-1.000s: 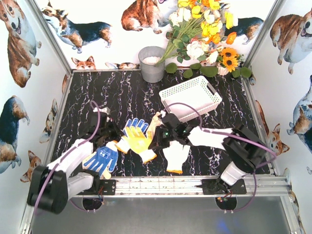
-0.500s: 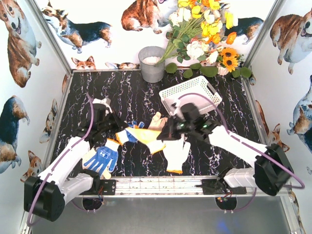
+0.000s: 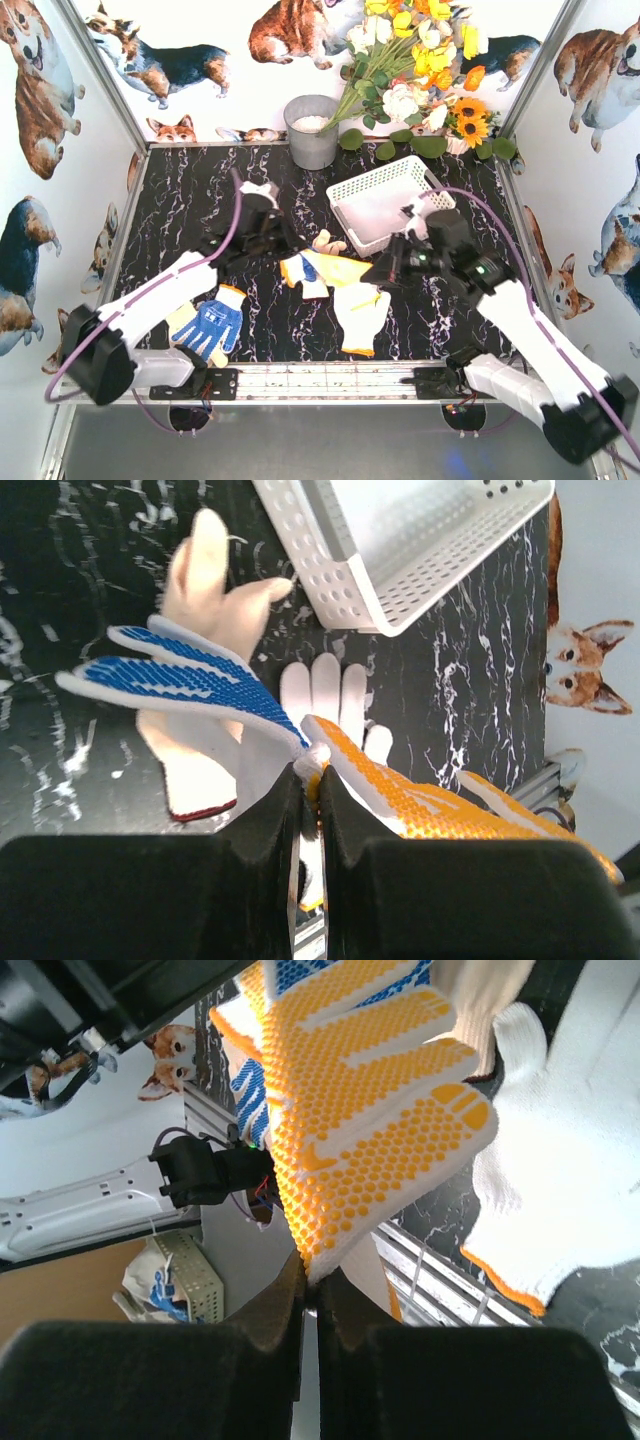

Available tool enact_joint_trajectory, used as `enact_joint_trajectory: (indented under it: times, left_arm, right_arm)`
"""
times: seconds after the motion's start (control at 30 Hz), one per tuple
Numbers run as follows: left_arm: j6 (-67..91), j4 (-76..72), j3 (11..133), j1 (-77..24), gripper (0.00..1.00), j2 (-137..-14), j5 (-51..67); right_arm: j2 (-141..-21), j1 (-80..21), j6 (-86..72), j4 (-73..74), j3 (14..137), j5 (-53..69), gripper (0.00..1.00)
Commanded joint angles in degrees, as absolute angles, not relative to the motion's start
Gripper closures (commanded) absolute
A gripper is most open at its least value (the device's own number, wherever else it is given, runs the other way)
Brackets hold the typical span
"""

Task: Put the gloves into the storage basket
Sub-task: Pick up the glove from the center of the board.

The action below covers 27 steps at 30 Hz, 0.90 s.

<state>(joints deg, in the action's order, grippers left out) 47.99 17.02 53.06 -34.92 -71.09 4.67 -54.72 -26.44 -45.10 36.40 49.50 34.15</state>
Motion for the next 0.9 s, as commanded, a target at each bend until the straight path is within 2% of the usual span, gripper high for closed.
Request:
enact_joint_trajectory:
  times: [0.0,0.2,0.37,0.53,0.67,0.7,0.73,0.77,0.8,0.87]
  left_arm:
    - [46.41,13.01,57.09,-37.87,1.0,-75.88,3.01]
    - [40.91,18.93,61.79,-37.96,1.0,-79.49,-0.18]
    - [39.73,21.76,58.28,-32.74,1.0,-74.61,-0.37]
    - [37.0,22.34,52.85,-23.29,1.0,-67.02,5.7]
    - [32.18,26.08,51.09,-18.68,0.99,-66.15,9.07]
    - [30.84,26.97,50.22,-18.23,0.88,-66.3,8.34]
    - [30.35,27.65,49.37,-17.77,0.72,-66.42,7.4]
    - [30.21,28.29,48.52,-17.35,0.51,-66.44,6.62]
    - [30.1,28.69,47.84,-17.1,0.37,-66.4,6.36]
    - [30.51,28.78,46.48,-17.04,0.23,-65.66,6.7]
  right_arm:
    - [-46.78,-25.71,-48.03,40.78,45.68,30.04,1.0]
    - [-44.9,-25.66,-52.05,37.55,42.74,30.2,1.0]
    - [-49.4,-27.15,-52.74,35.38,46.18,28.73,1.0]
    - [-55.0,-36.64,-56.15,29.27,48.92,21.51,1.0]
    - [-62.93,-43.57,-60.76,20.64,48.63,17.89,1.0]
    - [-65.67,-44.71,-61.68,18.76,48.65,17.98,1.0]
    - [-68.15,-45.59,-62.52,17.13,48.64,18.53,1.0]
    - [-70.38,-46.55,-63.18,15.44,48.61,18.92,1.0]
    - [-72.21,-47.64,-63.53,14.2,48.47,18.84,1.0]
    - [-75.53,-49.58,-63.7,13.23,48.16,18.4,1.0]
